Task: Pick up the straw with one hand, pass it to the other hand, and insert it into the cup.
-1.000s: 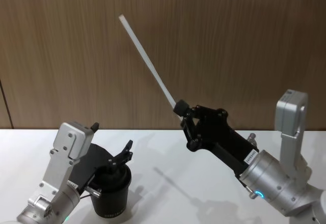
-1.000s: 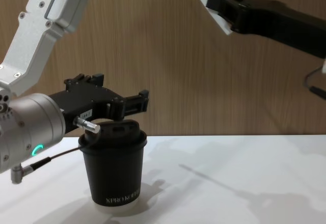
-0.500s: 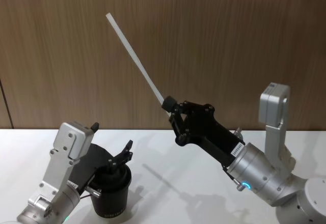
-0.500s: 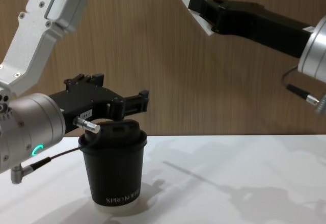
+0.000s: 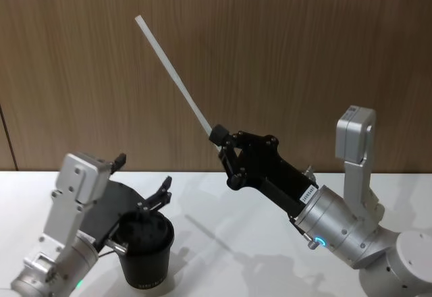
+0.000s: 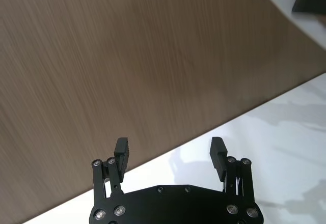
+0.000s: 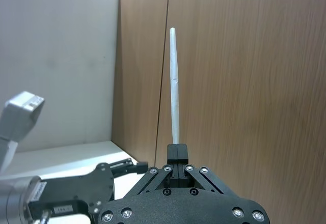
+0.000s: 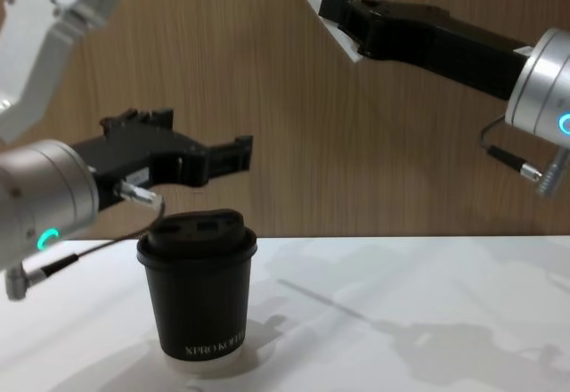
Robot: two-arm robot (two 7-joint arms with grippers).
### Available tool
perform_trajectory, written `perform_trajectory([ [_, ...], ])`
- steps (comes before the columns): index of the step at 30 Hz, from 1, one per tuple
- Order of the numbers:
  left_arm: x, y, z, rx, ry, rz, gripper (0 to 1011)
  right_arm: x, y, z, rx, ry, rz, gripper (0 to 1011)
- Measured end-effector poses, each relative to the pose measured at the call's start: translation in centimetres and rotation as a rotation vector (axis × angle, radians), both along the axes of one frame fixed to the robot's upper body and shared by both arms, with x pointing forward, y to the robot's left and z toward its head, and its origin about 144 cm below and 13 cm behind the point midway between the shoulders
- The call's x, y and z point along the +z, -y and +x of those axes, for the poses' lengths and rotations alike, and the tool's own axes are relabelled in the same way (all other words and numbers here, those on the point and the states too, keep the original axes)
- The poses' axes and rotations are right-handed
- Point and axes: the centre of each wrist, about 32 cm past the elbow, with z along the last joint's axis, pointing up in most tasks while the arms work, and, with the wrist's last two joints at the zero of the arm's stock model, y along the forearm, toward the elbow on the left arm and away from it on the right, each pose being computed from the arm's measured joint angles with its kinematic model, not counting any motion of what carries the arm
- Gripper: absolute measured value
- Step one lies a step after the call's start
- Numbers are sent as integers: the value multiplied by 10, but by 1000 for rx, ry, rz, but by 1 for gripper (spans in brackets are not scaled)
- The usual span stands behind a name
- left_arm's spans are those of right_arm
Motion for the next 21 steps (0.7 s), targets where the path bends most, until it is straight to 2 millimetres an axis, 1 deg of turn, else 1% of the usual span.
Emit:
perform_trajectory([
  [12, 25, -20, -2, -70, 42, -89, 1003, 0, -2, 2, 2, -1, 1, 0],
  [21, 39, -33, 0, -151, 38, -176, 1003, 0, -2, 2, 3, -1, 1, 0],
])
